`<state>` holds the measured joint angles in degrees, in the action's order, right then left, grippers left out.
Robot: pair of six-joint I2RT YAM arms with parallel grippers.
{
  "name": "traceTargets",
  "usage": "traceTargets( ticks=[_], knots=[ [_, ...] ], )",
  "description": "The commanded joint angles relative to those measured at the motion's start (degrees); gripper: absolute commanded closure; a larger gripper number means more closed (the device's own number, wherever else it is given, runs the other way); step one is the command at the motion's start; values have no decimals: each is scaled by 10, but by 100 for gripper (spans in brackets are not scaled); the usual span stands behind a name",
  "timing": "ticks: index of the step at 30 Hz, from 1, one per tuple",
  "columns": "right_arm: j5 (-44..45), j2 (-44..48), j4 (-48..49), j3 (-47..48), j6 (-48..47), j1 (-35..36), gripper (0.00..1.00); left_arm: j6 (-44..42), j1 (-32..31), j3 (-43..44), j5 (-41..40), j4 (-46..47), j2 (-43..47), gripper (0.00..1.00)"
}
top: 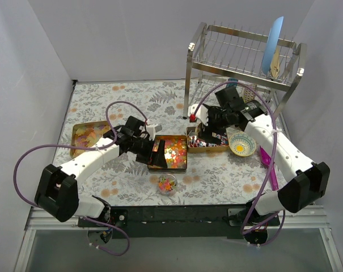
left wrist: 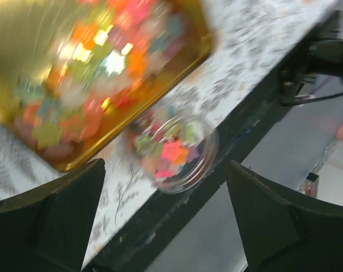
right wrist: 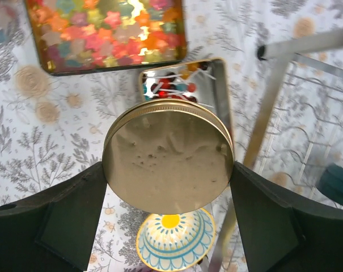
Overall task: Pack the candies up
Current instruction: Pick up the bottle lid at the center of the board, then move the packing bottle to the center of the board.
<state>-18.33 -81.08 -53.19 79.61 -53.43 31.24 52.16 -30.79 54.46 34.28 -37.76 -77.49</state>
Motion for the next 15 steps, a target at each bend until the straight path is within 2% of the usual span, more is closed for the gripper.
traceTargets(
  ticks=[1,5,8,11,15],
  knots=[
    [-15,-17,-33,76,70,-29,17,87,-4,-46,-91,-48,27,17],
    [-13,-17,-34,89,87,-33,17,116,-31,-85,-83,-34,24,22],
    [-11,-15,-32,90,95,-33,17,139,-50,-104,-60,-1,42,23],
    [-7,-4,-31,82,106,-33,17,166,-82,-140,-48,63,78,21],
    [0,10,-32,70,120,-33,17,196,-106,-167,-49,149,78,22]
  ],
)
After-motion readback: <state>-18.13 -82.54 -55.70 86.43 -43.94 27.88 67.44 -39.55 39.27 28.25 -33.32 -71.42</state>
